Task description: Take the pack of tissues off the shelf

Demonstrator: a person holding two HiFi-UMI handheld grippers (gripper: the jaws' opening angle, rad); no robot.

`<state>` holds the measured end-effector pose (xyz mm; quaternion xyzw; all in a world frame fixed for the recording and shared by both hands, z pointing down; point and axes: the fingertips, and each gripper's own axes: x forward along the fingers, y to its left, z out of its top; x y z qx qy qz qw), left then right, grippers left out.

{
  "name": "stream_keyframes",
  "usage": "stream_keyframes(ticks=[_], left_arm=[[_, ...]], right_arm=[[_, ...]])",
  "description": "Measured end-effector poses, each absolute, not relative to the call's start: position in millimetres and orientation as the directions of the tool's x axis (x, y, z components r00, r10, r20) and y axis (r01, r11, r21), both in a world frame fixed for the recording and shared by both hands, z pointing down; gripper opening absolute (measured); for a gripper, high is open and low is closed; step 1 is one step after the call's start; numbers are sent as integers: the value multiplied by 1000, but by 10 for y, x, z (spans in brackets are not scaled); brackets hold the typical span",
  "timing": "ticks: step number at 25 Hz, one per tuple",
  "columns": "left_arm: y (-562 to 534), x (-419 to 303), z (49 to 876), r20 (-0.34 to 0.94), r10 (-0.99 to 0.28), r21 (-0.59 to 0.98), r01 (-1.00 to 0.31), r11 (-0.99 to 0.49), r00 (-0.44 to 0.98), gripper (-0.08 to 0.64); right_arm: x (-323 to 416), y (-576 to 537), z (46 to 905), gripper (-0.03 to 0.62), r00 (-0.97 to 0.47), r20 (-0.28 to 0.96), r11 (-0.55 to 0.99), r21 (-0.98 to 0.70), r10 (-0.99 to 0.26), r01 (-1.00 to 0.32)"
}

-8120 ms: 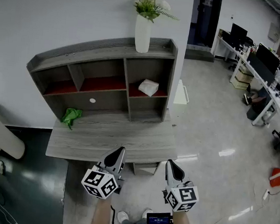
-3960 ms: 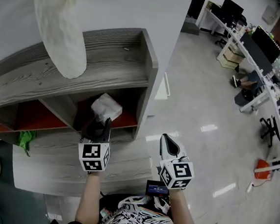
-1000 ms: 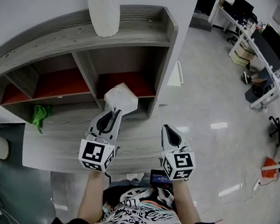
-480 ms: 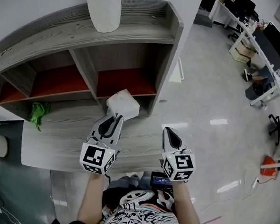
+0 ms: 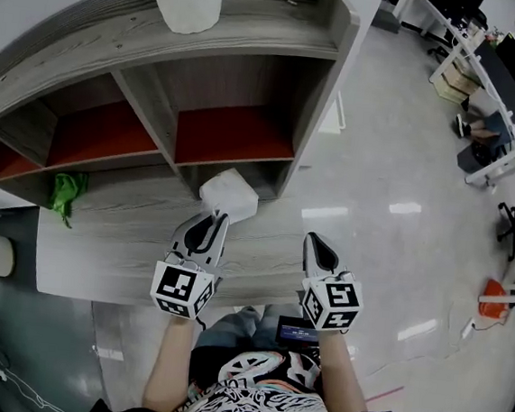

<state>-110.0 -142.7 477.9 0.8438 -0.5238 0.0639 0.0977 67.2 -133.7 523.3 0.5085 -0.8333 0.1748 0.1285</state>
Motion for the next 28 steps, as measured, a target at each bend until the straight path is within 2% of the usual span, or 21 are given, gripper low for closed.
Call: stream_keyframes(ticks=[28], left_arm=[[-1295, -936, 6321, 481, -738, 152, -874, -461, 473, 46]], right_arm=[[862, -1261, 6073, 2, -407, 536, 357, -199, -740, -912]])
